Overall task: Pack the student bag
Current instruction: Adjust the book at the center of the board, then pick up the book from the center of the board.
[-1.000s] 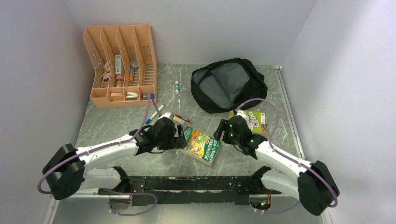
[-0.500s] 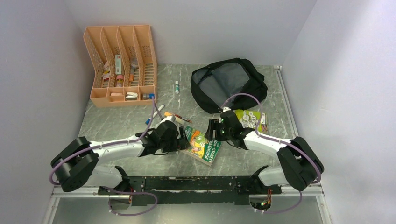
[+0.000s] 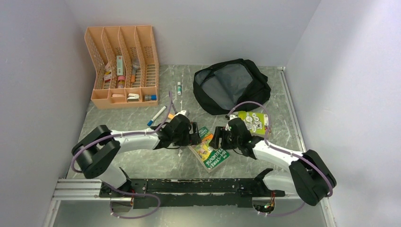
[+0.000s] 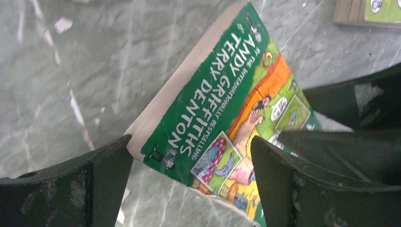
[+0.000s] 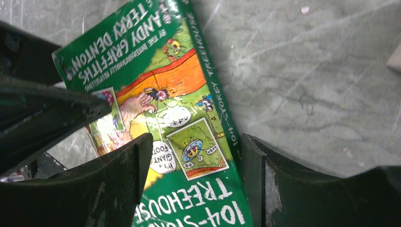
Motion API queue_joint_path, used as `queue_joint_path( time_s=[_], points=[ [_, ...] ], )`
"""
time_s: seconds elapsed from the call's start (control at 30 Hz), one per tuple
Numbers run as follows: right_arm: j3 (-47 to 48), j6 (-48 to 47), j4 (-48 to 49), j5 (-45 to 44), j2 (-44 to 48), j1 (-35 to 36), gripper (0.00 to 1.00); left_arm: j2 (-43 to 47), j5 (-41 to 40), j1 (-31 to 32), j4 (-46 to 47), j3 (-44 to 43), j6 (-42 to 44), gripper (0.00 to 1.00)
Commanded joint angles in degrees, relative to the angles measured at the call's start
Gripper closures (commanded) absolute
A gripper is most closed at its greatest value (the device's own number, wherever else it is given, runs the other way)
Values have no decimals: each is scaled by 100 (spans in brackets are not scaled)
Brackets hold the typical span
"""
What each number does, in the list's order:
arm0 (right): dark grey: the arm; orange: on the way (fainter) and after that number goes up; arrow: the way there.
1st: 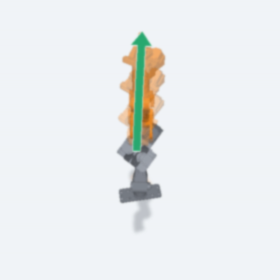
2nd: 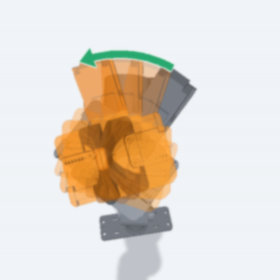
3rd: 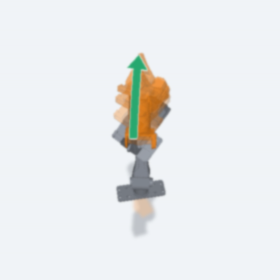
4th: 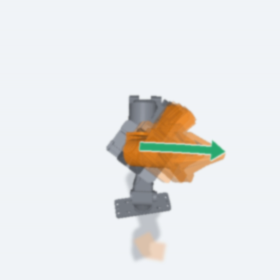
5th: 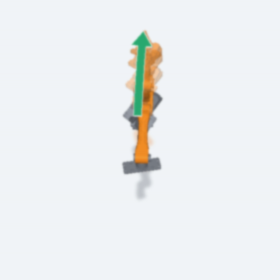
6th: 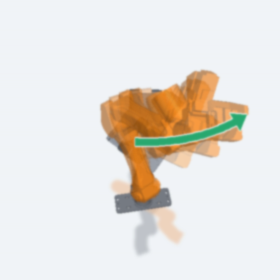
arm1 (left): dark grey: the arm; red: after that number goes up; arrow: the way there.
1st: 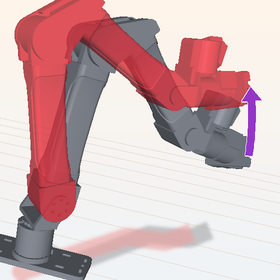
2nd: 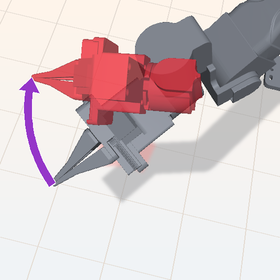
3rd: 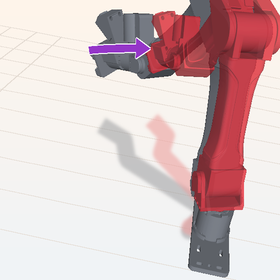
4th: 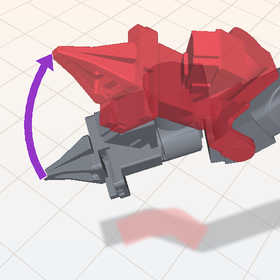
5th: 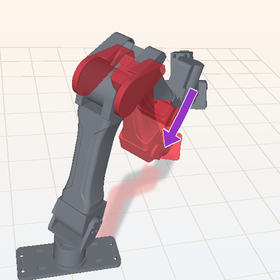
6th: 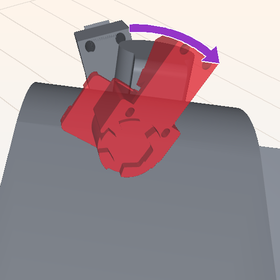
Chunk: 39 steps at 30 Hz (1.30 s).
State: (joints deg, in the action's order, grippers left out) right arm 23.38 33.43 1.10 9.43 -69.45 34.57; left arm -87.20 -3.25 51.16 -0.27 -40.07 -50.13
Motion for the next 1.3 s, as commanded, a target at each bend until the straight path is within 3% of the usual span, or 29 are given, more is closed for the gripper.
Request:
queue_joint_path(
  time_s=[0.0,0.37,0.6,0.87,1.17,1.27],
  points=[
    [-243,335,-234,435,304,58,29,-573,338,29,276,-520,481,4],
    [-505,934,405,795,246,99,30,-1715,333,-176,74,-1846,1137,4],
    [-465,1280,6,-113,550,99,30,-2096,448,-507,-295,-2347,1508,4],
    [-486,1711,-901,-1245,1478,102,28,-1269,559,-574,-387,-1515,1644,3],
    [-676,1920,-744,-1102,1535,96,28,-518,813,-181,-236,-596,1534,6],
    [-647,1914,-665,-1010,1386,95,29,-491,876,-163,-183,-444,1509,12]
  ],
)
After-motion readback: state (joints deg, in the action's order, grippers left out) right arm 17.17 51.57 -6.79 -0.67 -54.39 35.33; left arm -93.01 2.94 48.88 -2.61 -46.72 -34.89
